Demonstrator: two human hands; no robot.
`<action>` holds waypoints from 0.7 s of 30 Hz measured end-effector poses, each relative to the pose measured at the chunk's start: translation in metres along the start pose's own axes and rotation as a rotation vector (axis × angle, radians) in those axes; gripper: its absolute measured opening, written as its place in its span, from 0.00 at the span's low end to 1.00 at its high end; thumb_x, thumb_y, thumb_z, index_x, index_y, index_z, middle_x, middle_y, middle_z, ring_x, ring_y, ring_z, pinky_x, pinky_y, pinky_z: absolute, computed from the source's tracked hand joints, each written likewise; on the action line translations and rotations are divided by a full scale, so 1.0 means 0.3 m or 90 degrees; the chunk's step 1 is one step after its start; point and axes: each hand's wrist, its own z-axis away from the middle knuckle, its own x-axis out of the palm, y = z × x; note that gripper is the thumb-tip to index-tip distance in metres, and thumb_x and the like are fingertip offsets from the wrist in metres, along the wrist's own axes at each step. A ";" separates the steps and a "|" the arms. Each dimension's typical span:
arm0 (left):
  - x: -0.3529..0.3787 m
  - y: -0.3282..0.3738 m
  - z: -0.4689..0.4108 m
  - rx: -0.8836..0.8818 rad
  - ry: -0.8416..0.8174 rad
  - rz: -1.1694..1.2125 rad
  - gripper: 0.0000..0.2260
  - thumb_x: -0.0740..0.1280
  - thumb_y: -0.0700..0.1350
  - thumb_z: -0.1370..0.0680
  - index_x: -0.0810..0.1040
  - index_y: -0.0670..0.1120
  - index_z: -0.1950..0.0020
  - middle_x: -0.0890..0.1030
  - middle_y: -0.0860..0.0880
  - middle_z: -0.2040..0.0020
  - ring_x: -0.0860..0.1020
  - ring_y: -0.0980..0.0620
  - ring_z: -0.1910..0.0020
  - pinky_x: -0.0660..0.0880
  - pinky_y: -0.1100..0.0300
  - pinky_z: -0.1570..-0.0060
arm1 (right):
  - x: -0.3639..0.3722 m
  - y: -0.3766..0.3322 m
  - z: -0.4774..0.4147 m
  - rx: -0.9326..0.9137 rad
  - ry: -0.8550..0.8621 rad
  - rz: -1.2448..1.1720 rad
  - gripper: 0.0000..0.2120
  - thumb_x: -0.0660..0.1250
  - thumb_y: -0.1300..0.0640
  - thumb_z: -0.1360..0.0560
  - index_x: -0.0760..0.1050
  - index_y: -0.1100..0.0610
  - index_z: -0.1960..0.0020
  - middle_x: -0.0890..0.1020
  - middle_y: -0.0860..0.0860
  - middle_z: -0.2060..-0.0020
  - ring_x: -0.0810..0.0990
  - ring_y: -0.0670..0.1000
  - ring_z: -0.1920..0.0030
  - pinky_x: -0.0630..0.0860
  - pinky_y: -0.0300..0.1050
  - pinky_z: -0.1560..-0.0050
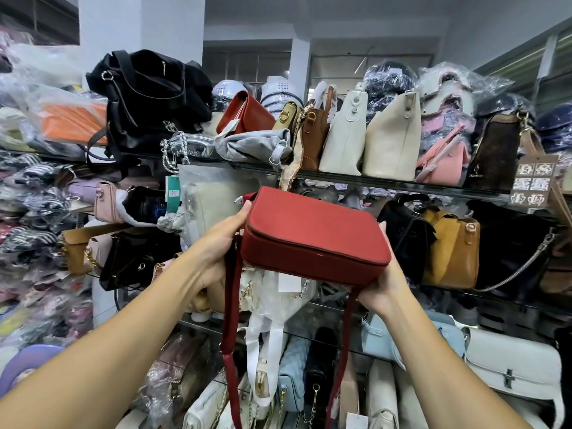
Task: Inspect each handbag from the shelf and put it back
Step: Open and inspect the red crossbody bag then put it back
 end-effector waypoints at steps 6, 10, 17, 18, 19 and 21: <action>-0.056 -0.050 -0.027 0.028 0.038 -0.024 0.27 0.65 0.63 0.21 0.79 0.43 0.33 0.79 0.42 0.46 0.76 0.49 0.58 0.74 0.56 0.60 | 0.023 -0.043 0.057 -0.018 -0.098 0.005 0.32 0.61 0.29 0.29 0.88 0.54 0.49 0.87 0.56 0.45 0.87 0.55 0.50 0.84 0.56 0.48; -0.073 -0.049 -0.042 0.028 0.043 0.005 0.21 0.68 0.56 0.21 0.80 0.44 0.34 0.81 0.43 0.48 0.78 0.53 0.62 0.75 0.60 0.63 | 0.038 -0.050 0.062 -0.070 -0.080 0.051 0.26 0.74 0.42 0.33 0.82 0.55 0.41 0.86 0.57 0.43 0.86 0.57 0.48 0.82 0.59 0.45; 0.003 -0.024 -0.034 0.211 0.239 -0.355 0.14 0.71 0.39 0.22 0.79 0.46 0.36 0.80 0.50 0.43 0.77 0.53 0.41 0.72 0.58 0.36 | 0.095 -0.027 0.051 -0.272 0.101 0.162 0.07 0.77 0.52 0.27 0.83 0.56 0.56 0.85 0.49 0.63 0.82 0.50 0.60 0.82 0.48 0.58; 0.025 -0.023 -0.025 0.243 0.200 -0.410 0.19 0.72 0.39 0.24 0.78 0.47 0.33 0.79 0.50 0.39 0.75 0.55 0.40 0.71 0.60 0.37 | 0.102 -0.019 0.043 -0.296 0.123 0.172 0.08 0.78 0.52 0.28 0.82 0.55 0.57 0.84 0.48 0.64 0.81 0.49 0.61 0.80 0.46 0.59; 0.047 -0.023 -0.013 0.278 0.141 -0.459 0.25 0.73 0.41 0.27 0.76 0.48 0.31 0.77 0.50 0.36 0.74 0.56 0.38 0.69 0.62 0.35 | 0.112 -0.012 0.038 -0.312 0.142 0.179 0.09 0.79 0.51 0.29 0.82 0.54 0.60 0.83 0.47 0.65 0.80 0.48 0.62 0.80 0.46 0.59; 0.084 -0.033 0.001 0.347 0.007 -0.594 0.38 0.73 0.47 0.34 0.68 0.49 0.23 0.71 0.50 0.29 0.70 0.56 0.30 0.65 0.59 0.28 | 0.129 -0.002 0.028 -0.323 0.184 0.202 0.15 0.81 0.43 0.34 0.81 0.52 0.64 0.84 0.47 0.65 0.81 0.49 0.62 0.82 0.50 0.55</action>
